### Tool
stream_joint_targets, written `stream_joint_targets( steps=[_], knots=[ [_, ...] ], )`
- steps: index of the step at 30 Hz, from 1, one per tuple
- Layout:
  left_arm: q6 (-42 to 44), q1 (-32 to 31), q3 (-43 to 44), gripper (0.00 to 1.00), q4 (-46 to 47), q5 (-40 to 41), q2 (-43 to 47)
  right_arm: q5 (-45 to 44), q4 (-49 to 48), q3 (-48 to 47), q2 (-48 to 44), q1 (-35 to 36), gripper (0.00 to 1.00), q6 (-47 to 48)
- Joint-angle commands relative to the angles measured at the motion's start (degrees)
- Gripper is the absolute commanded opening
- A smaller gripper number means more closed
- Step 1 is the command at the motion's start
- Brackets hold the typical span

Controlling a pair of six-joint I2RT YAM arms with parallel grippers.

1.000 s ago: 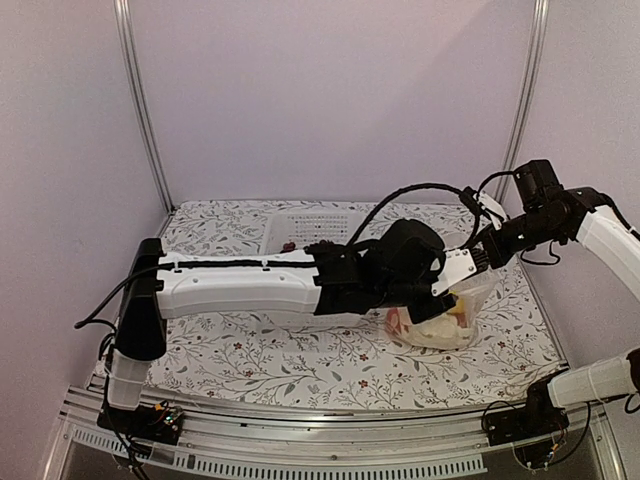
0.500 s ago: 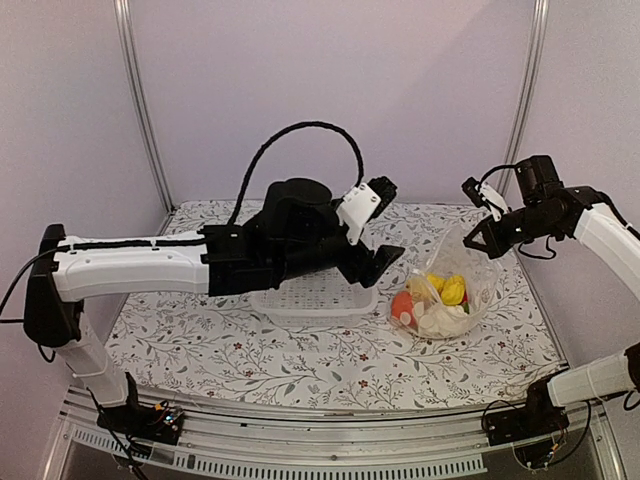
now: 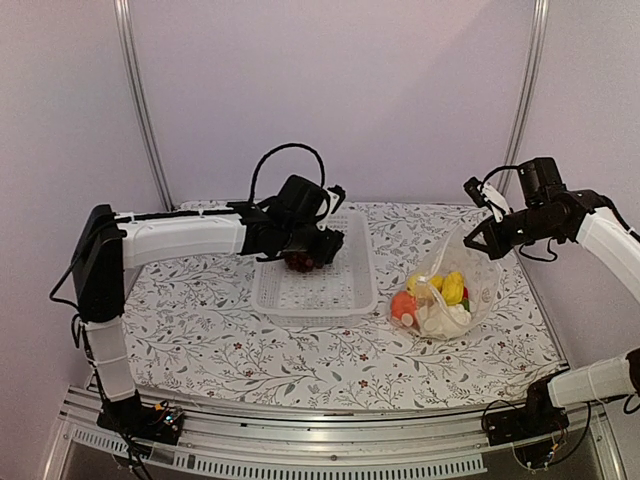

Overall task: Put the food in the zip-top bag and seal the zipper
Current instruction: Pick up the fake fruit from the bin.

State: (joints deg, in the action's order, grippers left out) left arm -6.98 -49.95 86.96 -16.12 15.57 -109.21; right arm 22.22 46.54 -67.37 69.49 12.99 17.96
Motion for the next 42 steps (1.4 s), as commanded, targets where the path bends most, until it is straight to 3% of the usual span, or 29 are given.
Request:
stream_joint_targets(
  steps=[1,8,16,35,42],
  knots=[
    [-2.4,3.5,6.4,0.6,-5.9,-2.1,-5.0,1.4,-1.3,0.4,-1.5,-0.3,0.0,-0.4],
    [-4.9,6.8,14.4,0.47,-7.9,-5.5,-12.5,1.4,-1.0,0.6,-1.5,-0.3,0.0,-0.2],
    [-4.9,7.7,23.3,0.43,-12.2,-5.4,-20.7,2.2,-1.0,0.6,-1.5,-0.4,0.0,-0.2],
    [-6.3,9.4,32.1,0.31,-16.6,-2.8,-30.5,2.9,-1.3,1.3,-1.6,-0.4,0.0,-0.3],
    [-6.3,9.8,34.3,0.15,-17.4,-2.8,-31.8,2.6,-1.4,2.1,-2.5,-0.3,0.0,-0.3]
  ],
)
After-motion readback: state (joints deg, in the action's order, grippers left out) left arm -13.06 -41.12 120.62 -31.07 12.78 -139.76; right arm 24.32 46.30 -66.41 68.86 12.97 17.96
